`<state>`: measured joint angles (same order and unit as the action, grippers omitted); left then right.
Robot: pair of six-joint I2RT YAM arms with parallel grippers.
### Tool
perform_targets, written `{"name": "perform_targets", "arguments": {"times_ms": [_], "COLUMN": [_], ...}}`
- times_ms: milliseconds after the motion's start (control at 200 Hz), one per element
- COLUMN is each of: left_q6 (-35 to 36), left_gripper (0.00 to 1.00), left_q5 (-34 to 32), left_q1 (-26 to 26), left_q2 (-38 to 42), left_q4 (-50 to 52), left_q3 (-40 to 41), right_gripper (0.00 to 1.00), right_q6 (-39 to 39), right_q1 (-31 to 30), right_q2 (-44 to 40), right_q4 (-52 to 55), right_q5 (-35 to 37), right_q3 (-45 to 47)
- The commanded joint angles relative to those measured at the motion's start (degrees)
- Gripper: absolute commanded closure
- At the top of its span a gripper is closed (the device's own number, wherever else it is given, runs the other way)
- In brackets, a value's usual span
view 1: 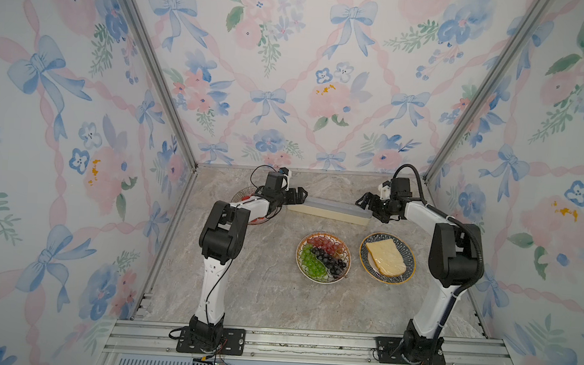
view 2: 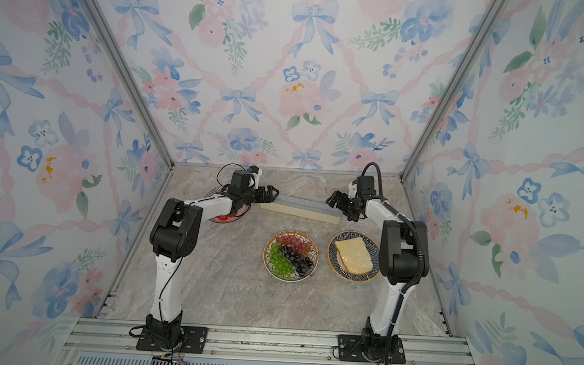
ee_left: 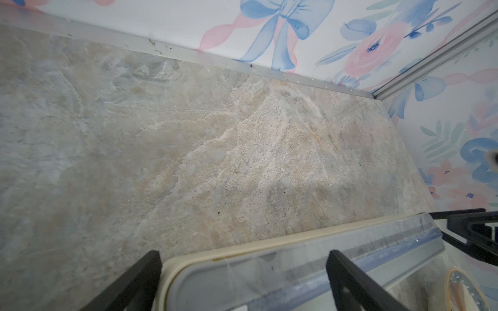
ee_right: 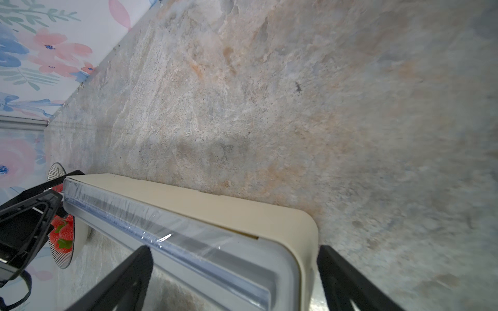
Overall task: Wrap the plate with plastic wrap
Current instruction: Move the plastic wrap cutting box to the center of the board.
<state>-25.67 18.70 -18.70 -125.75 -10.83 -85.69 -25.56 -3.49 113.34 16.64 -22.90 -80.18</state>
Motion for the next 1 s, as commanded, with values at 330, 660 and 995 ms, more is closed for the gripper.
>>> {"name": "perform_targets", "arguments": {"times_ms": [330,660,995], "left_q6": [2.4,1.2,2.1], "left_gripper": [0.02,0.02,0.02], "left_q5": [5.3,2.3,-5.2], "left_q1": [-1.6,-1.5,2.6], "left_q2": [7.8,16.2,25.5], "left_q4": [0.9,0.8,1.0], "left_q3": [6.8,16.0,22.3], "right_gripper": [0.03,0.03,0.03], "right_q6": [-0.5,-0.4,7.0], "right_q1": [-5.8,-7.9,-8.5], "right_q2": [0.7,-3.7,-9.4], "right_q4": [1.5,2.0,16.8], "right_q5": [-4.2,-1.9,17.2], "right_q3": [-0.2,4.8,-1.7]}}
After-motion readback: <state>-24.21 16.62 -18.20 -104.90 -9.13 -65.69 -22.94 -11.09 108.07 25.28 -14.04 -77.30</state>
